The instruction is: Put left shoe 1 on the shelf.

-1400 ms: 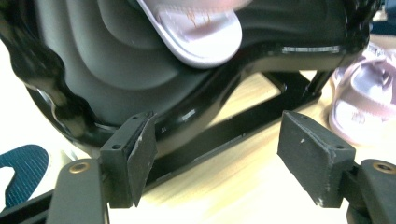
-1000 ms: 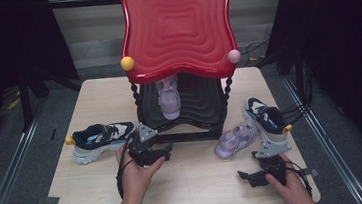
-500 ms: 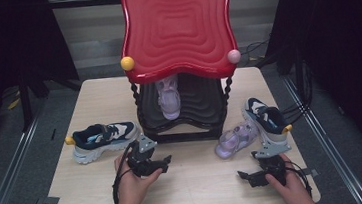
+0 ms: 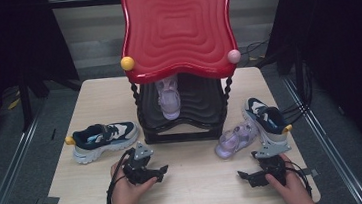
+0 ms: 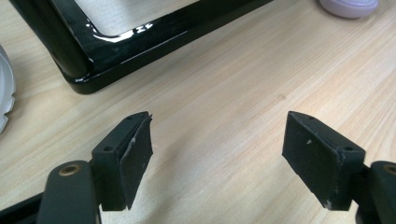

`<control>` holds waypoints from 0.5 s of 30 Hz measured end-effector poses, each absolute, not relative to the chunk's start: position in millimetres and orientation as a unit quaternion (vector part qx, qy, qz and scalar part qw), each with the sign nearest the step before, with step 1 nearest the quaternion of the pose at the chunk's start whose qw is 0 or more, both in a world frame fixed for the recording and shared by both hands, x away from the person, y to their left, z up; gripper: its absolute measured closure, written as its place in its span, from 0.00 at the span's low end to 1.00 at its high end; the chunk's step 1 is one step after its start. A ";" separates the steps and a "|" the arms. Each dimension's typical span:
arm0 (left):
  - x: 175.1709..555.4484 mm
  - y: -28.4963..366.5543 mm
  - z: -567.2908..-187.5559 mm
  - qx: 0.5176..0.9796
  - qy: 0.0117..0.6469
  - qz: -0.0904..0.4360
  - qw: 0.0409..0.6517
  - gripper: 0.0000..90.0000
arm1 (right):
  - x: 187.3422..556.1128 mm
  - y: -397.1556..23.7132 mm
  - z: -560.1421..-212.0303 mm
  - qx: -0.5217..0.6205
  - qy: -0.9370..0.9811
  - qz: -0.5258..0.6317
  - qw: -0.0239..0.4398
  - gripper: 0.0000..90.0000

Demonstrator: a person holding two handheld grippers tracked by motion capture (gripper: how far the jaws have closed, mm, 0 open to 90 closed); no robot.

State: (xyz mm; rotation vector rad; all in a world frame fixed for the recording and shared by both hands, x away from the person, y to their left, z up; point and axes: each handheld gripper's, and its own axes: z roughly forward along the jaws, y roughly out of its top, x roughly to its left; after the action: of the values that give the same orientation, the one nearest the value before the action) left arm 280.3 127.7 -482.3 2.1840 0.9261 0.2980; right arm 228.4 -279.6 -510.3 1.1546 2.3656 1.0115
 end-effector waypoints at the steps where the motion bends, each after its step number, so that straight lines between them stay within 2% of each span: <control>1: 280.0 128.5 -483.2 0.851 0.358 0.116 0.366 0.26 | 228.5 -279.6 -510.4 0.404 0.828 0.354 0.160 0.11; 7: 277.5 135.9 -490.2 0.858 0.349 0.111 0.361 0.26 | 228.5 -279.6 -510.3 0.404 0.828 0.354 0.160 0.11; 10: 277.3 139.4 -496.4 0.860 0.343 0.103 0.363 0.21 | 228.5 -279.6 -510.4 0.404 0.828 0.354 0.160 0.11; 15: 273.9 142.8 -502.6 0.861 0.338 0.102 0.367 0.20 | 228.4 -279.6 -510.3 0.404 0.828 0.354 0.160 0.11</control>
State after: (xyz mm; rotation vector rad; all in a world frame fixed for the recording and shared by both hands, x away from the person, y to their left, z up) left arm 273.9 142.8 -502.6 2.2107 0.8685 0.2616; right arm 228.4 -279.6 -510.3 1.1548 2.3653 1.0117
